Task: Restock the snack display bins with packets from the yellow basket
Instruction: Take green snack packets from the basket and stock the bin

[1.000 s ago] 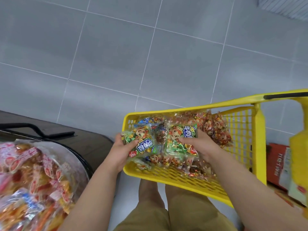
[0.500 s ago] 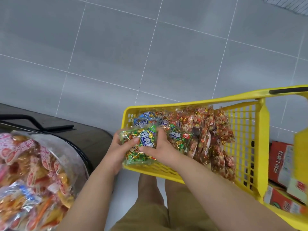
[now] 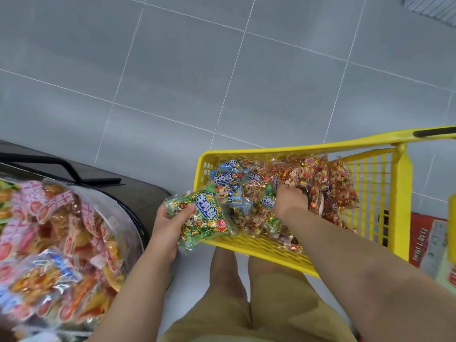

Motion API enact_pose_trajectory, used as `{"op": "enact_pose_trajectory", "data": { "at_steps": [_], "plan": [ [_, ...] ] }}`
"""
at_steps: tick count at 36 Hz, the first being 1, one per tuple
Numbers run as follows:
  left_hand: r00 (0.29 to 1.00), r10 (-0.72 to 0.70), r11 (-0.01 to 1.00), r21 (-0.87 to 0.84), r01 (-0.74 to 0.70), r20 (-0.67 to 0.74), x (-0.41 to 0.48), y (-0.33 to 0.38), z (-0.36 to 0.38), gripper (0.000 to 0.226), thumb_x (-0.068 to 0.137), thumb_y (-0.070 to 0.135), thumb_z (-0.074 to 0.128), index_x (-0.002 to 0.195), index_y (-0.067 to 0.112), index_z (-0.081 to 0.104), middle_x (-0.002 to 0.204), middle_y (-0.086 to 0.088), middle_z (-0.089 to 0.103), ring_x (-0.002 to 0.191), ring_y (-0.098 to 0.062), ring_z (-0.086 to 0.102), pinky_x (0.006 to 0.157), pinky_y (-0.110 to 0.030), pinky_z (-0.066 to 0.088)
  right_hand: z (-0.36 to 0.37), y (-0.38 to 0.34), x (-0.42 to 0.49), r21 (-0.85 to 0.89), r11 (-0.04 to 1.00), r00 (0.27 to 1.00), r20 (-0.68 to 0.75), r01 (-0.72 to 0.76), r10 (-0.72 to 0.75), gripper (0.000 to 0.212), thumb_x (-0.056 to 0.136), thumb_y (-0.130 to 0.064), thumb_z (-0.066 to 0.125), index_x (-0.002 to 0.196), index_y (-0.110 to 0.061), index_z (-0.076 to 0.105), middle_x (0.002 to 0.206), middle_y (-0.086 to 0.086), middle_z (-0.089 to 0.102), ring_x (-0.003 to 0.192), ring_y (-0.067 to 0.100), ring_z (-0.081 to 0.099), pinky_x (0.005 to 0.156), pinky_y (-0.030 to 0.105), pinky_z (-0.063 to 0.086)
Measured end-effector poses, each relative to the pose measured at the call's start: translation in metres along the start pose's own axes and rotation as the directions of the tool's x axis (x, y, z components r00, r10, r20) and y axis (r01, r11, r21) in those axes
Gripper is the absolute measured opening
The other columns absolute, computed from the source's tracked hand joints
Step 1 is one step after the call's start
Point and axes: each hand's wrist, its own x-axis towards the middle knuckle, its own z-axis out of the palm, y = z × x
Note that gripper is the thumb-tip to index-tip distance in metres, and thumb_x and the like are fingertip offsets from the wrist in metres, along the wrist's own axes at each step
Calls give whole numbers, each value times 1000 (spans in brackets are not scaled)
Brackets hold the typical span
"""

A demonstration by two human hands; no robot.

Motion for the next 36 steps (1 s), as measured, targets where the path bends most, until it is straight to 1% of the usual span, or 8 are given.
{"op": "enact_pose_trajectory", "data": {
  "at_steps": [5,9,12,16,23,27,32,36],
  "plan": [
    [1000,15,1000,10,-15,5,-8,7,-13,61,56,25,83,111,17,56,96,-13,74,83,-31,73,63,-42,59,-9,-8,-17,41,999,990,140,2,-8,19,87,-19,59,104,-11,58,88,3,60,85,22,60,66,30,49],
    [1000,11,1000,14,-12,29,-16,17,-19,47,62,23,81,104,14,63,91,-12,75,81,-29,73,64,-38,59,-21,-4,-34,233,972,994,99,24,-48,40,90,-13,55,129,-11,47,93,6,58,72,18,56,50,26,41],
    [997,6,1000,29,-8,72,-22,24,-23,38,71,19,79,105,11,65,92,-13,75,82,-30,73,66,-38,59,-31,3,-54,415,910,1000,6,19,-24,56,90,-22,61,140,-13,36,113,7,61,74,16,55,60,26,44],
    [991,37,998,49,-43,126,-35,33,-28,37,71,18,79,104,7,66,91,-16,75,79,-30,73,67,-40,60,-40,13,-82,607,793,997,-75,55,-12,68,85,-34,68,140,-8,36,140,12,47,118,28,52,90,33,42],
    [981,194,981,26,-194,-4,-74,37,-41,25,75,25,80,89,21,59,86,-2,70,71,-13,67,58,-26,48,-53,10,-133,843,519,990,-120,140,-72,85,80,-32,74,147,-13,27,150,11,34,131,27,41,97,29,35],
    [954,290,955,-44,-293,-77,-104,18,-57,41,67,33,84,94,33,53,85,6,68,79,-14,64,74,-34,54,-51,0,-158,848,484,974,-155,217,-165,88,77,-34,76,148,-16,27,149,10,35,129,26,43,88,27,33],
    [942,308,914,-236,-331,-131,-150,-26,-85,127,30,53,93,139,15,42,137,-8,53,125,-29,51,107,-56,37,-43,-14,-190,815,465,922,-205,347,-329,80,77,-32,76,143,-15,35,143,8,44,108,13,56,85,24,45],
    [921,280,873,-327,-362,-271,-189,-73,-112,123,45,46,88,150,25,28,150,-9,39,136,-29,38,113,-52,27,-26,-36,-216,782,479,880,-180,399,-439,83,76,-31,77,145,-15,33,139,8,48,107,18,57,84,30,47]
  ]
}}
